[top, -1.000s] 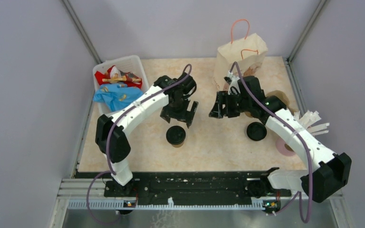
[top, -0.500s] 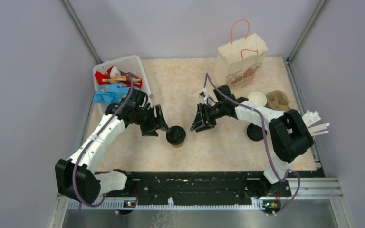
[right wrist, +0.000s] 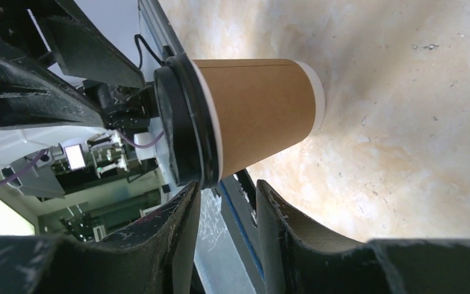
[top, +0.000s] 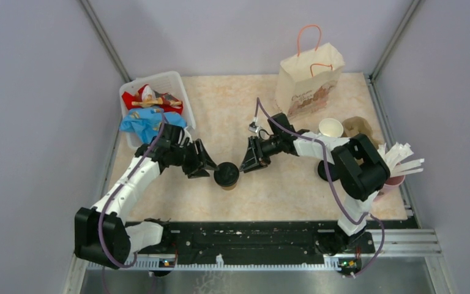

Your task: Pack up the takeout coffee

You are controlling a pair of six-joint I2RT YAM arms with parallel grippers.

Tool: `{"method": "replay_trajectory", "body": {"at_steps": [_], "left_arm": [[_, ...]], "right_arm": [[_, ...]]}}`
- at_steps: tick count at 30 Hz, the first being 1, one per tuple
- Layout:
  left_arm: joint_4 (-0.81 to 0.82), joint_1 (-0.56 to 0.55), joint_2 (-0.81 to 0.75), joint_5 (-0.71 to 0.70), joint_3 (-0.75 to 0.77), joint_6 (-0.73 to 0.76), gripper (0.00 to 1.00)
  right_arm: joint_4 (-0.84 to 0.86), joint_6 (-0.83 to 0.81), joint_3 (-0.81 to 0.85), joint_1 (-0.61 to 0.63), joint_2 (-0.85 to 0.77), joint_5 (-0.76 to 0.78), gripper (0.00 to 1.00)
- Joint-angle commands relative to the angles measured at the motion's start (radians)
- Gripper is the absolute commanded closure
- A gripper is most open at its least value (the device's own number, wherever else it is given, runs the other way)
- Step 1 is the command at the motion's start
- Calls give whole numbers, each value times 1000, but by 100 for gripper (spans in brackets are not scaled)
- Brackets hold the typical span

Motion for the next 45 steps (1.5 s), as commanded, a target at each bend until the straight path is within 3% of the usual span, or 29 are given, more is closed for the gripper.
{"method": "replay_trajectory", "body": {"at_steps": [1,28,36,45], "left_arm": [[57,5,31,18,-1,16,45],[59,4,151,3,13,82,54],[63,5,155,-11,-24,83,57],[75,4,153,-42,-90,86,59]], "right_arm": [[38,-13,30,5,27,-27,61],[82,26,57,35,73,-38,62],[60,27,21,34,84,44,69],[-16,29,-6,27,96,224,69]]}}
